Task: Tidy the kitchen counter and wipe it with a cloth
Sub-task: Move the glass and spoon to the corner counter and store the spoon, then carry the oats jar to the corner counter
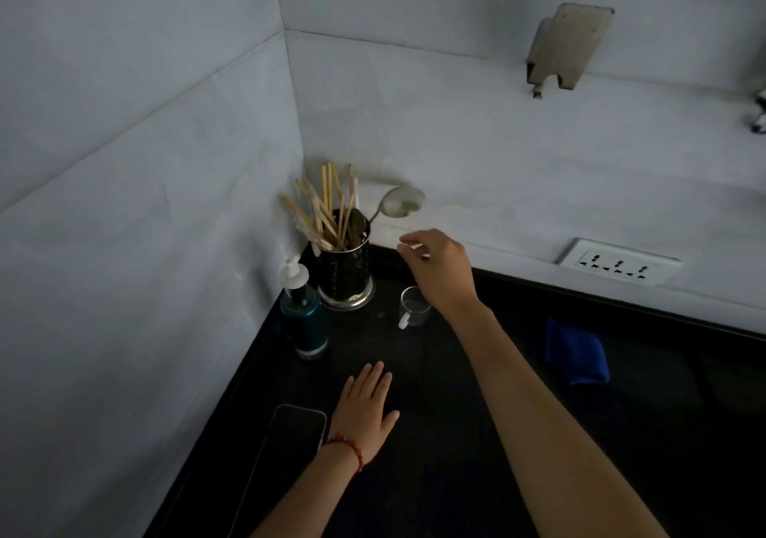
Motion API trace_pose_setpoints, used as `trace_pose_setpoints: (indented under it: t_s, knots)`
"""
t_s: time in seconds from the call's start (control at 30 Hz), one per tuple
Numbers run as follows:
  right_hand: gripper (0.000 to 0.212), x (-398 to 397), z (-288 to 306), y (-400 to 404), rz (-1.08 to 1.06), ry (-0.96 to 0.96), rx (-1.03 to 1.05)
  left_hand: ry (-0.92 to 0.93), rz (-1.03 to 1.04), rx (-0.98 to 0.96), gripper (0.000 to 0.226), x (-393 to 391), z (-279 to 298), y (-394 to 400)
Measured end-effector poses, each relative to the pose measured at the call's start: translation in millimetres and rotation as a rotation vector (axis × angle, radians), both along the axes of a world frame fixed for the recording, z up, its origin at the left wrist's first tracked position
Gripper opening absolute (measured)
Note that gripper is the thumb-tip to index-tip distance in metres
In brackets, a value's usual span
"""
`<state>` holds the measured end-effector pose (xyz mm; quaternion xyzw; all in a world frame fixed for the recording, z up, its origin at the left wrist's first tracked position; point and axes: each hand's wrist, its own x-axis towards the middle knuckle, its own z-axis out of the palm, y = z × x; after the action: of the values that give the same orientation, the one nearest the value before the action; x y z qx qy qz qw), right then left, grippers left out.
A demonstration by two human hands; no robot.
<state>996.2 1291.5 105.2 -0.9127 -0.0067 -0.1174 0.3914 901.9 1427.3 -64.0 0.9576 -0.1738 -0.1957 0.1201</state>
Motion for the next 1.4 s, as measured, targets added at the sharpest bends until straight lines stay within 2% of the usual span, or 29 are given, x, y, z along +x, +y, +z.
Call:
trace_pose_setpoints:
  t_s: [0.13, 0.27, 0.4, 0.67, 0.8, 1.07, 1.2, 1.3, 1.4]
  knots:
    - [0.027, -61, -20, -28, -0.141, 0.057, 0.01, 0.064, -0.008, -0.024, 0.058, 4, 20, 3]
    - [0.032, -136, -41, -56, -0.287, 0.225, 0.032, 0.061, 0.011, -0.145, 0.052, -9, 34, 11]
    - [0.035, -217, -63, -76, -0.478, 0.387, 0.03, 0.079, -0.059, -0.205, 0.044, -37, 37, 18]
    - [0.034, -393, -97, -71, -0.91, 0.492, 0.062, 0.174, -0.31, -0.323, 0.037, -85, 49, -5]
    - [0.03, -475, -106, -54, -1.14, 0.463, 0.113, 0.226, -0.491, -0.343, 0.034, -120, 54, -45]
    - [0.023, -637, -124, -21, -1.643, 0.38, 0.335, 0.345, -0.916, -0.342, 0.03, -250, 59, -146]
    - [0.023, -716, -139, -4, -1.841, 0.371, 0.42, 0.464, -1.062, -0.257, 0.057, -330, 50, -188]
    - [0.023, -775, -152, 3, -1.938, 0.369, 0.514, 0.481, -1.111, -0.164, 0.031, -391, 32, -215]
    - [0.025, -834, -162, 6, -2.005, 0.379, 0.635, 0.516, -1.111, -0.072, 0.03, -447, 12, -232]
